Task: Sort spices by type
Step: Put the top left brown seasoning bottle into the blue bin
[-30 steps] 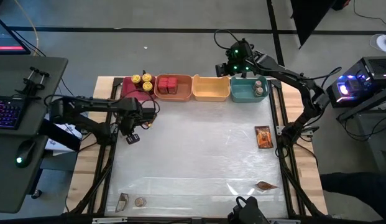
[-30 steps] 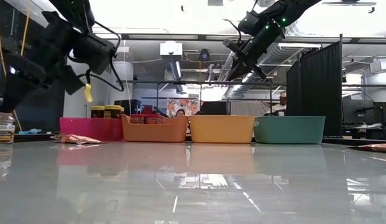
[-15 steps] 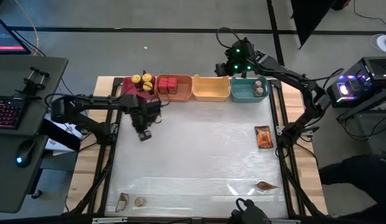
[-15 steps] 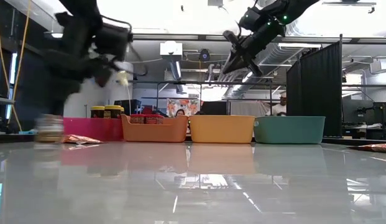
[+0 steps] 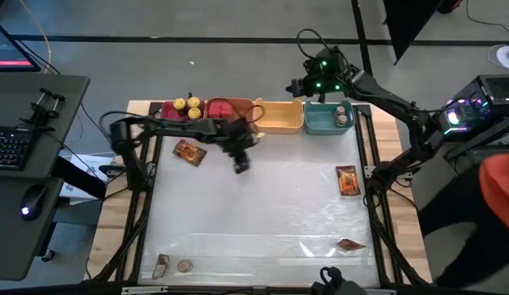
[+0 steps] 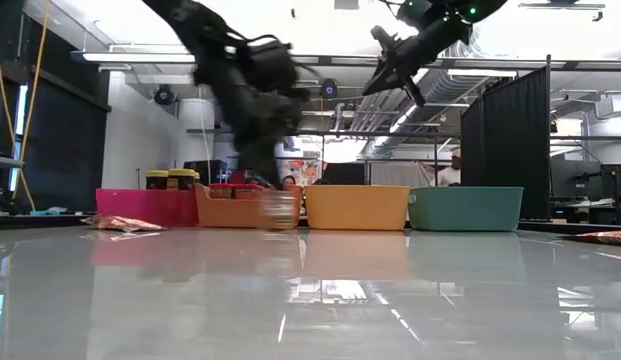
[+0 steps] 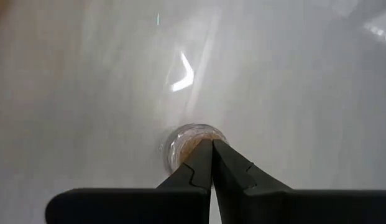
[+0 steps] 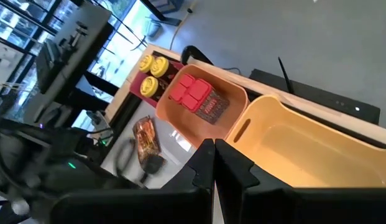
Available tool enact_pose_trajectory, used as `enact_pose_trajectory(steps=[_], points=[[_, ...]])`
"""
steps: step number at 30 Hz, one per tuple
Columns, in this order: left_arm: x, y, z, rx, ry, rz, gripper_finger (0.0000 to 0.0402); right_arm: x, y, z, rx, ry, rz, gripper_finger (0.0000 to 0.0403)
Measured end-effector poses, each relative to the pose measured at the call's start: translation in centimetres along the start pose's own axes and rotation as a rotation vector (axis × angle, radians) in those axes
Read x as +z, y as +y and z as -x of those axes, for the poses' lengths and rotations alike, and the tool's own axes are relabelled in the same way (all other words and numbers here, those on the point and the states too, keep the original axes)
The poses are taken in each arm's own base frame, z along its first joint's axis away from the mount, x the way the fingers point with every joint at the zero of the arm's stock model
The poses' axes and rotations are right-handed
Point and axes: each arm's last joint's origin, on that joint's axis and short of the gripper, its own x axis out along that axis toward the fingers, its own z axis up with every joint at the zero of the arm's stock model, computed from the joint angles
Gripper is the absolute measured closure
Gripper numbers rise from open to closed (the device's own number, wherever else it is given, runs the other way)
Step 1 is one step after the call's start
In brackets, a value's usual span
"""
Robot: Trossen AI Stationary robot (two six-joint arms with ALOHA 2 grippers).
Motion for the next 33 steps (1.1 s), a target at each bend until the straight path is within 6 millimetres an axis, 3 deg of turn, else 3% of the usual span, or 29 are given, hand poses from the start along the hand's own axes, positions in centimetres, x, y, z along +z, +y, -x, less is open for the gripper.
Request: enact_pose_trajectory(steps=[4, 7, 12, 17, 22, 28, 33], points=[[4.5, -0.2, -1.6, -0.005, -0.133, -0.030, 0.0401, 0.3, 0.5, 0.8, 0.020, -0.036, 0.015, 0.0403], [7.1, -0.4, -1.4, -0.016, -0.172, -0.063, 0.0401, 0.6, 1.0, 1.4, 0.049, -0.080, 0.036, 0.0403], [9.2, -0.6, 3.4, -0.035, -0.217, -0.069, 0.0401, 1.2, 2.1, 3.2, 0.109, -0.170, 0.076, 0.0403], [8.0, 0.3, 8.5, -0.008, -0.210, -0.054, 0.0401, 1.5, 3.2, 4.4, 0.189, -0.217, 0.095, 0.0402], [5.2, 0.8, 15.4, 0.024, -0.326, 0.061, 0.0401, 0.3, 4.7, 3.0, 0.293, -0.114, 0.144, 0.0373], [0.2, 1.1, 23.0, 0.157, -0.540, 0.173, 0.0401, -2.8, 6.5, -0.5, 0.306, 0.072, 0.215, 0.0260], [-3.2, 1.1, 26.3, 0.232, -0.651, 0.275, 0.0401, -5.8, 8.3, -3.1, 0.396, 0.251, 0.272, 0.0138]])
